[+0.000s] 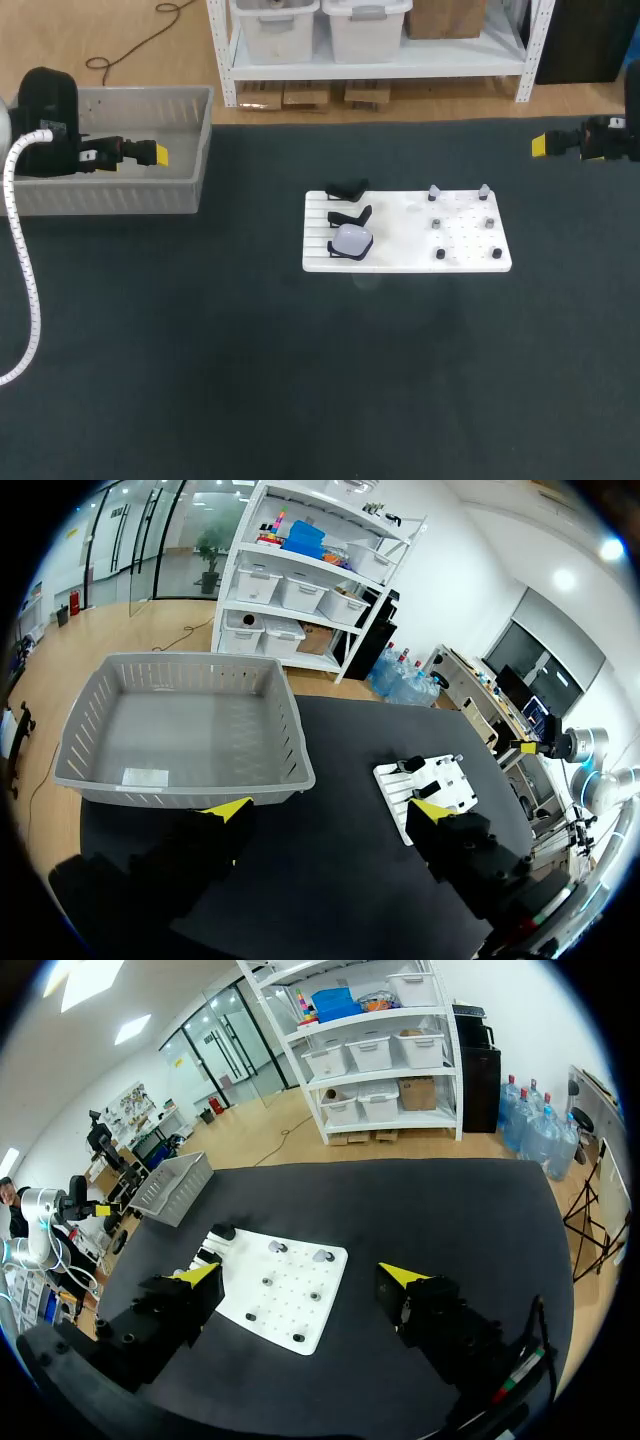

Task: Pick up each earbud case from the left stands, insert the matching earbuds, close the lid, and place the case in the box.

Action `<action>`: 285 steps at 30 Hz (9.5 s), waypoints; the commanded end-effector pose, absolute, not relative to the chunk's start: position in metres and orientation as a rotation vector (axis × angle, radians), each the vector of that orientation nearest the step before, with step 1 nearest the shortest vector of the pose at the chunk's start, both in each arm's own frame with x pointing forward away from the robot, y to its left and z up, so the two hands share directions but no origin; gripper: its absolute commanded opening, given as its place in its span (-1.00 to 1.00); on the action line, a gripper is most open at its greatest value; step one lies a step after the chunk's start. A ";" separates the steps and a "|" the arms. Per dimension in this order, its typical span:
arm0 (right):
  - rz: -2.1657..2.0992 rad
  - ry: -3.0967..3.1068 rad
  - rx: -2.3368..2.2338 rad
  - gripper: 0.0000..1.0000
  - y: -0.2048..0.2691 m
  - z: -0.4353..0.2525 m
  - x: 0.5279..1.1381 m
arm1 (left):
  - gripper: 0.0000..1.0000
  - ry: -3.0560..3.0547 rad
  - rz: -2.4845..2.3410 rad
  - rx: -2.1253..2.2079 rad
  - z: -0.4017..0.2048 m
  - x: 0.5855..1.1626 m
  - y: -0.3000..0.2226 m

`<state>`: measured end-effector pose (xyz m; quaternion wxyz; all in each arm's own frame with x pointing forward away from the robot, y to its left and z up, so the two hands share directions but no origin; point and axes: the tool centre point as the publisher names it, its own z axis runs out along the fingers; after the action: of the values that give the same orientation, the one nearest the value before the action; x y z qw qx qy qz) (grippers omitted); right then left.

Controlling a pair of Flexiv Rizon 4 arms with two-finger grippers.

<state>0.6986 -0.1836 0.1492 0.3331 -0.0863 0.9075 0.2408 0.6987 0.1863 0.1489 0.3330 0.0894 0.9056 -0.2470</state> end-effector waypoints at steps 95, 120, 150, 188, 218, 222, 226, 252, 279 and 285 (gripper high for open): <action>0.630 2.370 -0.226 1.00 -0.184 0.149 0.699 | 1.00 1.573 -0.952 1.657 0.091 0.680 0.041; 0.630 2.370 -0.226 1.00 -0.184 0.149 0.699 | 1.00 1.584 -0.986 1.684 0.044 0.665 -0.011; 0.630 2.370 -0.226 1.00 -0.184 0.149 0.699 | 0.58 1.576 -1.004 1.664 0.024 0.674 -0.047; 0.630 2.370 -0.226 1.00 -0.184 0.149 0.699 | -0.05 1.581 -1.073 1.603 0.013 0.671 -0.068; 0.630 2.370 -0.226 1.00 -0.184 0.149 0.699 | -0.29 1.553 -1.069 1.605 0.013 0.670 -0.073; 0.630 2.370 -0.226 1.00 -0.184 0.149 0.699 | -0.80 1.529 -1.068 1.629 0.012 0.667 -0.074; 0.630 2.370 -0.226 1.00 -0.184 0.149 0.699 | -0.88 1.520 -1.068 1.633 0.012 0.664 -0.075; 0.630 2.370 -0.226 1.00 -0.184 0.149 0.699 | -1.00 1.356 -1.079 1.307 0.126 0.676 -0.051; 0.630 2.370 -0.226 1.00 -0.184 0.149 0.699 | -1.00 1.285 -1.200 1.301 0.164 0.652 -0.042; 0.630 2.370 -0.226 1.00 -0.184 0.149 0.699 | -1.00 1.285 -1.200 1.301 0.164 0.652 -0.042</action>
<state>0.6987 -0.1835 0.1492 0.3331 -0.0863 0.9075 0.2408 0.6532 -0.0421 0.1643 0.4576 0.5290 0.5224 -0.4877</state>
